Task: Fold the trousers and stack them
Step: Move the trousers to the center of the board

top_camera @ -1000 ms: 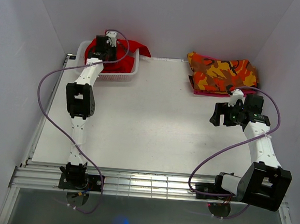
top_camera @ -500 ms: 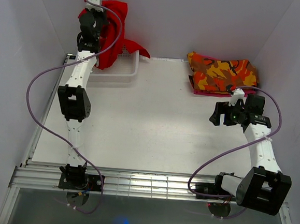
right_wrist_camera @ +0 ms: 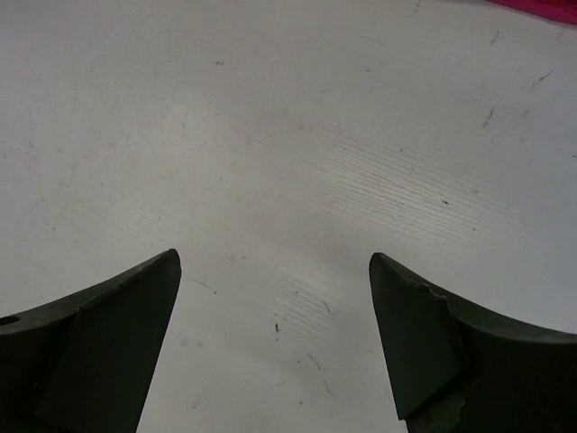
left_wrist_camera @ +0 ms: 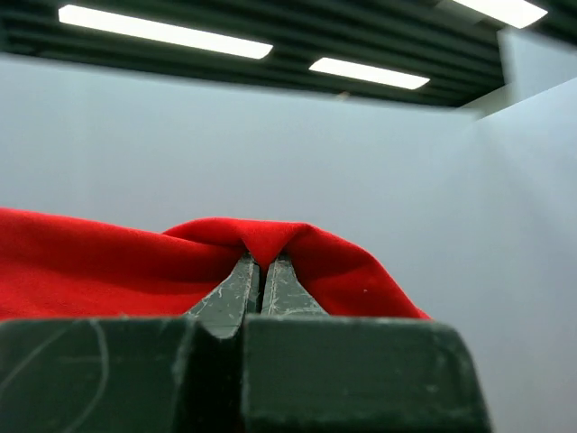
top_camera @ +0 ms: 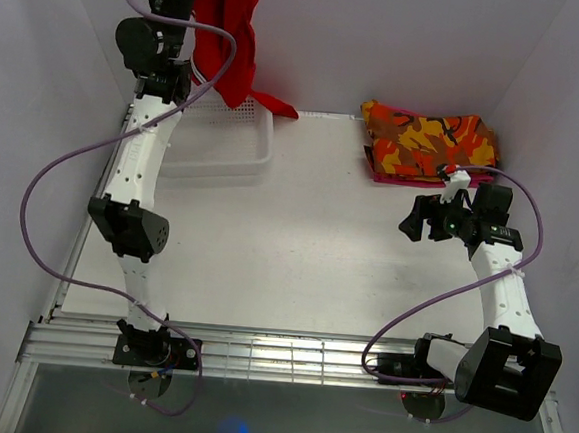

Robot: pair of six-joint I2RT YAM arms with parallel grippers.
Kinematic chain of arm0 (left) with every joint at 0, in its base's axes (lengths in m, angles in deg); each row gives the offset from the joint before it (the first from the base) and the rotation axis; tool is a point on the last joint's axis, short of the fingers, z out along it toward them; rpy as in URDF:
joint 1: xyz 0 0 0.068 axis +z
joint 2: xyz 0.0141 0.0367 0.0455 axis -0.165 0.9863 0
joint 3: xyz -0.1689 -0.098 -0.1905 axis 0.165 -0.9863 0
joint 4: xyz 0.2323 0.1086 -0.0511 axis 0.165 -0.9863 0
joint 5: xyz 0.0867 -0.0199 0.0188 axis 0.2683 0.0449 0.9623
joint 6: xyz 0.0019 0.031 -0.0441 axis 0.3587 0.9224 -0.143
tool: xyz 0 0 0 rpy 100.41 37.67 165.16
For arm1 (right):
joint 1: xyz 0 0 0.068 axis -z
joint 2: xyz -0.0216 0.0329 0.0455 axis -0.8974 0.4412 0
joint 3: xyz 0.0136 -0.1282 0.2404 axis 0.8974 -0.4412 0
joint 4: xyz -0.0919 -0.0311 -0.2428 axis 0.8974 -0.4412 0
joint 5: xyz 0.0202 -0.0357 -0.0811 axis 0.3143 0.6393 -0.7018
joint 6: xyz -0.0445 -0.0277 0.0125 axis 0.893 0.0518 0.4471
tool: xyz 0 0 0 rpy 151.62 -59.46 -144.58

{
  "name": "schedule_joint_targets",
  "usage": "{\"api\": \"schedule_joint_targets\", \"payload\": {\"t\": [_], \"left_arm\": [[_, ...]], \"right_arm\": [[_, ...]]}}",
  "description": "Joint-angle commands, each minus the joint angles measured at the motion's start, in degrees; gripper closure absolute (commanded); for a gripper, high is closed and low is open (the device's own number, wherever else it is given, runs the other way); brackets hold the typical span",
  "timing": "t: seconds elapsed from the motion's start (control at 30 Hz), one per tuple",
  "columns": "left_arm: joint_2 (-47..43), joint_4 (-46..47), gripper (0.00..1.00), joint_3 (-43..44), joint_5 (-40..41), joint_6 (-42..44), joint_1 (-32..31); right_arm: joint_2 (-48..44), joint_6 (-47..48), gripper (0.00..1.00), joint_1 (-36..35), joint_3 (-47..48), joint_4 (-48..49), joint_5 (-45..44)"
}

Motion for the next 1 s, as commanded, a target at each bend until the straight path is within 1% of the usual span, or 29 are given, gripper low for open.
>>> {"api": "schedule_joint_targets", "payload": {"t": [0.0, 0.03, 0.07, 0.13, 0.17, 0.2, 0.27, 0.3, 0.33, 0.37, 0.4, 0.43, 0.47, 0.5, 0.53, 0.57, 0.6, 0.63, 0.7, 0.73, 0.77, 0.8, 0.83, 0.87, 0.93, 0.97], "left_arm": [[-13.4, 8.5, 1.0, -5.4, -7.6, -9.7, -5.2], [-15.3, 7.4, 1.0, -8.4, -9.0, -11.5, -6.0], [-19.0, 6.8, 1.0, -15.2, -12.5, -15.5, -7.6], [-22.5, 5.8, 1.0, -22.6, -18.4, -19.9, -9.2], [-25.1, 6.7, 1.0, -30.3, -26.8, -25.5, -10.2], [-26.1, 7.4, 1.0, -33.7, -31.4, -28.2, -10.5], [-27.9, 7.8, 1.0, -41.1, -37.9, -32.1, -11.6], [-29.9, 7.9, 1.0, -49.8, -39.9, -35.2, -12.2], [-30.8, 8.1, 1.0, -54.0, -44.2, -34.8, -12.5], [-31.9, 7.5, 1.0, -58.4, -46.0, -33.4, -12.8], [-34.2, 6.1, 1.0, -66.2, -47.4, -31.4, -13.2], [-35.2, -1.5, 0.88, -69.2, -46.9, -24.5, -13.4], [-36.0, -6.6, 0.83, -71.2, -46.6, -20.1, -13.5], [-36.5, -11.4, 0.8, -72.2, -46.1, -15.5, -13.5], [-36.6, -21.4, 0.77, -72.7, -40.8, -8.2, -13.6], [-36.6, -24.8, 0.68, -72.8, -38.1, -5.6, -13.4], [-36.4, -28.0, 0.63, -72.4, -34.6, -3.3, -13.3], [-35.4, -34.4, 0.62, -70.3, -28.8, 0.5, -13.3], [-33.9, -40.3, 0.62, -67.4, -23.3, 1.8, -11.8], [-31.9, -45.2, 0.59, -64.1, -20.9, 2.2, -11.0], [-29.7, -50.5, 0.55, -60.9, -18.0, 2.2, -8.8], [-29.6, -50.5, 0.55, -60.8, -17.1, 2.2, -7.5], [-28.4, -54.9, 0.55, -59.5, -15.9, 2.2, -6.4], [-26.1, -56.6, 0.55, -58.6, -15.2, 2.0, -4.3], [-24.5, -59.2, 0.56, -59.1, -14.1, 2.4, -2.4], [-23.1, -59.8, 0.55, -60.1, -13.8, 4.3, -1.5]], "right_arm": [[-0.4, -0.3, 0.1, -0.3, 1.1, 3.4, 3.4], [-0.1, -0.3, 0.1, -0.5, 1.2, 3.4, 3.6], [0.1, -0.4, 0.1, -0.6, 1.6, 3.3, 4.0], [0.1, -0.2, 0.1, -1.0, 1.8, 3.5, 4.4], [0.2, -0.2, 0.1, -1.2, 2.1, 3.6, 5.0], [0.2, 0.1, 0.1, -1.7, 2.3, 3.5, 5.1], [0.4, 0.4, 0.1, -2.1, 2.9, 3.4, 5.1], [0.6, 0.5, 0.1, -2.2, 3.3, 2.9, 4.8], [1.2, 0.9, 0.1, -2.6, 4.1, 2.6, 4.4], [1.6, 1.0, 0.1, -2.6, 4.7, 2.4, 4.3], [1.9, 1.1, 0.1, -2.6, 5.2, 1.8, 4.0], [2.8, 1.2, 0.1, -2.8, 6.3, 1.5, 3.9], [3.2, 1.3, 0.1, -2.8, 6.9, 1.2, 4.0], [3.6, 1.4, 0.1, -3.0, 7.4, 1.0, 3.9], [4.5, 1.5, 0.1, -3.2, 8.4, 0.4, 3.7], [4.8, 1.8, 0.1, -3.3, 8.8, 0.1, 3.7], [5.2, 1.9, 0.1, -3.5, 9.1, -0.3, 3.7], [5.8, 2.0, 0.1, -4.2, 9.7, -0.7, 3.7], [6.3, 2.4, 0.1, -5.3, 10.0, -1.2, 3.6], [6.9, 2.7, 0.09, -5.7, 10.2, -1.9, 3.6], [7.4, 3.3, 0.09, -6.6, 10.4, -2.9, 3.3], [7.4, 3.6, 0.09, -7.1, 10.5, -2.9, 3.0], [7.7, 4.1, 0.09, -7.4, 10.6, -3.4, 2.8], [7.9, 4.3, 0.09, -7.8, 10.4, -4.1, 2.2], [8.1, 5.2, 0.08, -8.4, 10.0, -4.5, 1.9], [8.2, 5.5, 0.08, -8.5, 9.9, -5.0, 1.8]]}}
